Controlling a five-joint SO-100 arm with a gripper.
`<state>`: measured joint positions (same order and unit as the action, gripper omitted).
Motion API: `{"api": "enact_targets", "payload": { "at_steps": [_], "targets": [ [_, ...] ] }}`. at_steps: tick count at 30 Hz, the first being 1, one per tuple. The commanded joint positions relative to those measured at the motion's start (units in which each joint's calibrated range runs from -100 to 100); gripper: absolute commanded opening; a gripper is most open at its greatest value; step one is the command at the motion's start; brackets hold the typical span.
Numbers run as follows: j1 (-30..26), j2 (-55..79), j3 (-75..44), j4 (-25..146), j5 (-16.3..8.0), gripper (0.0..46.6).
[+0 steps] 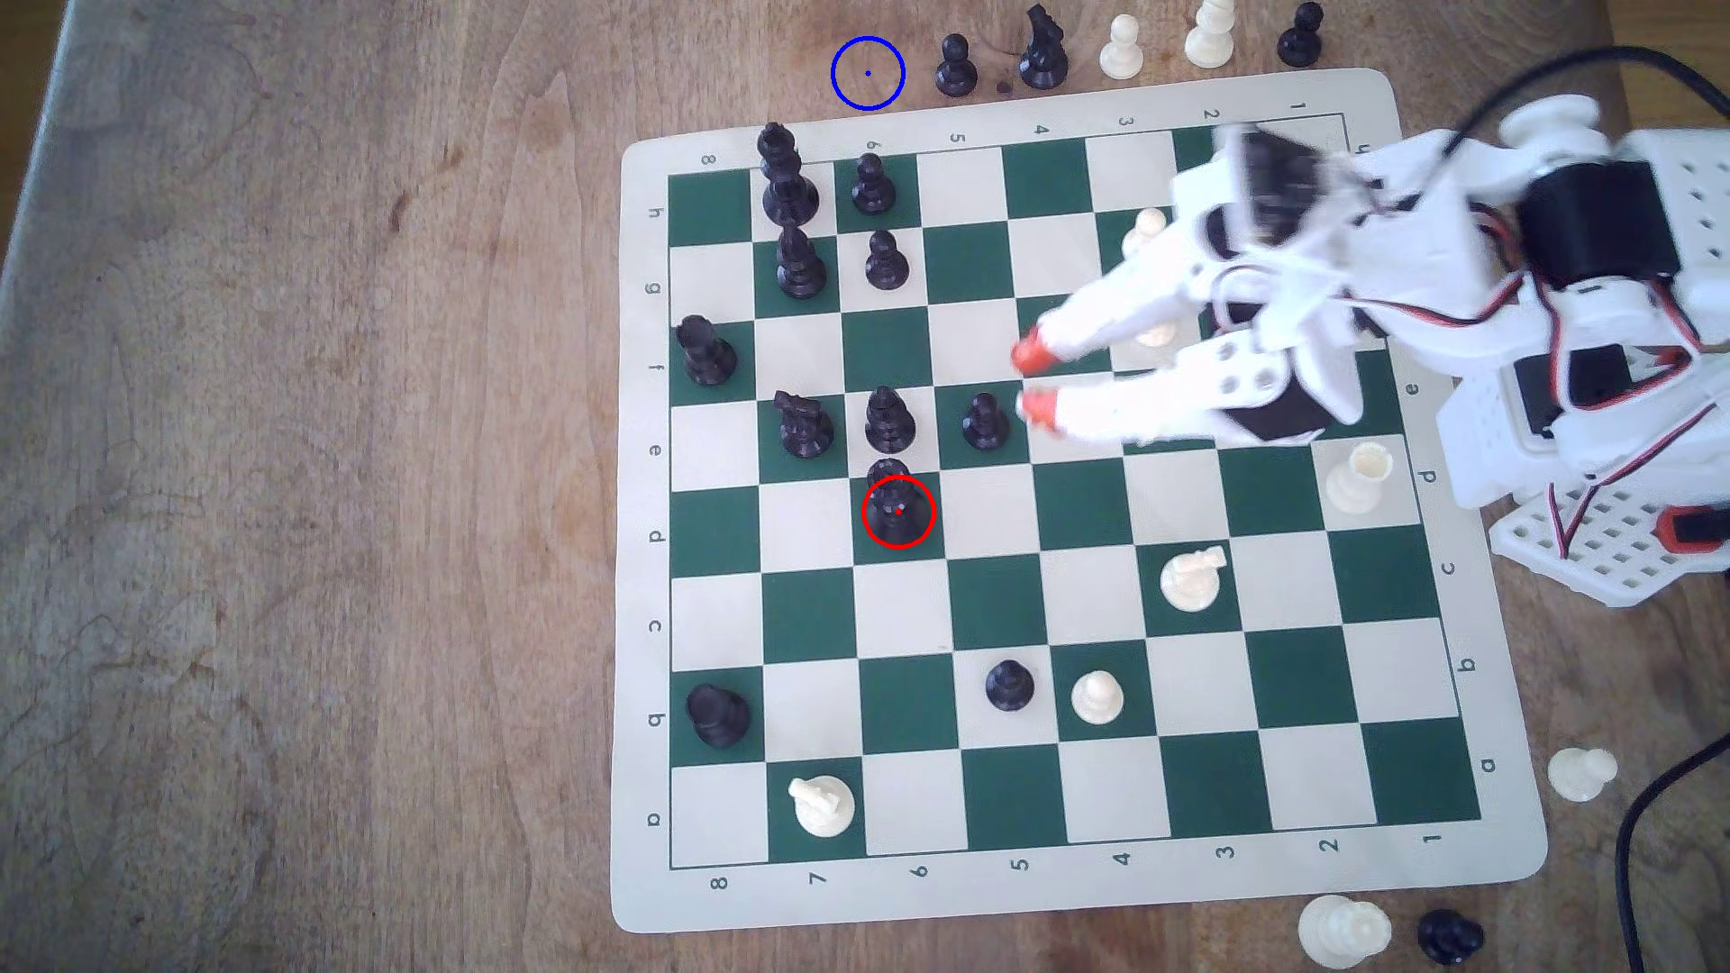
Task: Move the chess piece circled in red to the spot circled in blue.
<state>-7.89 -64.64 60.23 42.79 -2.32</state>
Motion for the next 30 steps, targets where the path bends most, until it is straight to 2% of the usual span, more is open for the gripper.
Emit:
{"api": "enact_targets", "payload": {
  "at_steps": [1,5,12,14,16,18,30],
  "targets": [
    [-0.44,13.79,-15.45,1.68,-3.32,8.5],
    [1.13,26.61,-27.69,5.61,-6.15,8.4],
    [1.44,39.94,-41.56,13.15,-6.94,10.9],
    [1.91,44.27,-45.82,15.93,-7.37,13.8],
    [2.14,46.31,-47.18,15.36,-7.52,16.9],
    [2.14,48.09,-48.45,14.79,-7.52,18.0],
    [2.30,57.94,-49.36,14.95,-5.67,16.3]
  ]
}}
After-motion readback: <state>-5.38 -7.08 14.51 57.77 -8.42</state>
